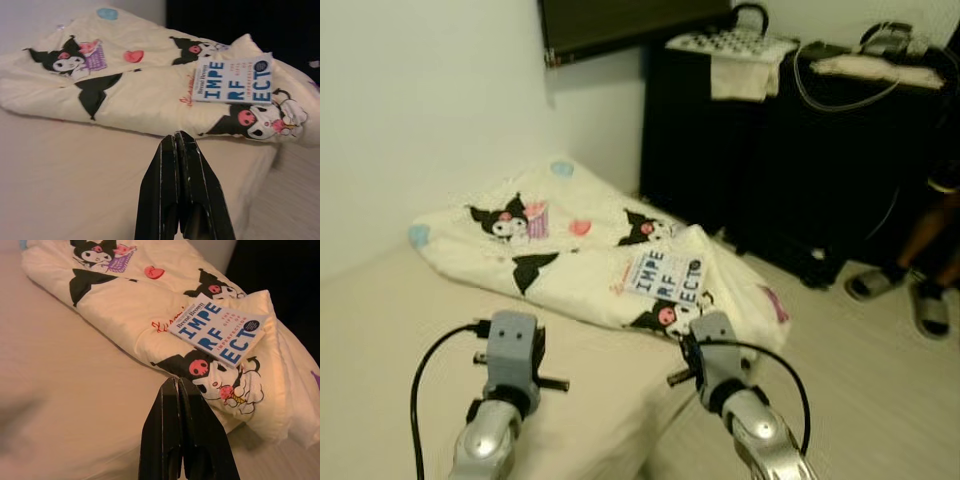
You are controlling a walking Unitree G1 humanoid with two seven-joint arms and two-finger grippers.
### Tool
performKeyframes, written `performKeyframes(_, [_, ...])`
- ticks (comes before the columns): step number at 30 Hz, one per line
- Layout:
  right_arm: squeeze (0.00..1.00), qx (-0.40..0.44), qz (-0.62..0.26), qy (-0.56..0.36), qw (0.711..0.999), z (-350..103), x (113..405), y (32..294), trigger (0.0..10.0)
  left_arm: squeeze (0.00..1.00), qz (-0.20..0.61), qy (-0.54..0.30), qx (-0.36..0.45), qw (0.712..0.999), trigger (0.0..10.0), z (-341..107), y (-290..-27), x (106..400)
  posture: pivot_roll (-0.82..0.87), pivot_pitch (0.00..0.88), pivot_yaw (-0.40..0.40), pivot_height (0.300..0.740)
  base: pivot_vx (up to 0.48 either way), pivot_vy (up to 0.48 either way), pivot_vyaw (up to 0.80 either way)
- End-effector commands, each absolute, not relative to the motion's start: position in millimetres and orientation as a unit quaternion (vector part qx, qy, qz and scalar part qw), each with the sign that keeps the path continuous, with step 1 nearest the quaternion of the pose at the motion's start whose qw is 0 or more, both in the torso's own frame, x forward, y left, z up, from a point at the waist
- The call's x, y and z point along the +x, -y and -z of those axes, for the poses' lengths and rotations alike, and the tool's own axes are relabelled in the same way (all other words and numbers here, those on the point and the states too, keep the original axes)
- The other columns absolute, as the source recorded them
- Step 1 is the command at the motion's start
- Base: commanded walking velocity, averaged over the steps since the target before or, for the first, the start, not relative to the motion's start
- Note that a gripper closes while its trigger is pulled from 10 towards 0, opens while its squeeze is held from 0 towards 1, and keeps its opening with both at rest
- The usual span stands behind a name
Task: Clean up the room
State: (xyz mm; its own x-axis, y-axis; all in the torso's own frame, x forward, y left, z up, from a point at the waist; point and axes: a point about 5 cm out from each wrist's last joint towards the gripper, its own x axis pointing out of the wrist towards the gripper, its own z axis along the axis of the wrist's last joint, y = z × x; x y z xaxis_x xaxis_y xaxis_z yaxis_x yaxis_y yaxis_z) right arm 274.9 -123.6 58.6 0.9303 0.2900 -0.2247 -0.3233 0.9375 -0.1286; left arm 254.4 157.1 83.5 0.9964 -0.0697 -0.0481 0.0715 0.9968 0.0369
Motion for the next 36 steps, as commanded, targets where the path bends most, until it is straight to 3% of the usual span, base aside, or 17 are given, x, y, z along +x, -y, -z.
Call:
performKeyframes(1, [0.0,-0.073,-0.15,-0.108,0.98,-55.8,272.8,125.1,10.0,0.0,0.04,-0.03,0.024,0.998,10.0,-81.2,-157.3,253.0,-0.05,0.078,-0.018,0.74,0.0,0.0,0.0])
performKeyframes(29, [0.0,-0.068,-0.143,-0.109,0.981,-55.0,272.4,126.2,10.0,0.0,0.051,-0.026,0.039,0.998,10.0,-82.3,-154.7,252.5,-0.05,0.092,-0.014,0.74,0.0,0.0,0.0])
performKeyframes(36, [0.0,-0.068,-0.143,-0.108,0.981,-56.0,272.5,125.8,10.0,0.0,0.055,-0.027,0.045,0.997,10.0,-82.4,-153.8,252.6,-0.05,0.092,-0.013,0.74,0.0,-0.424,0.0])
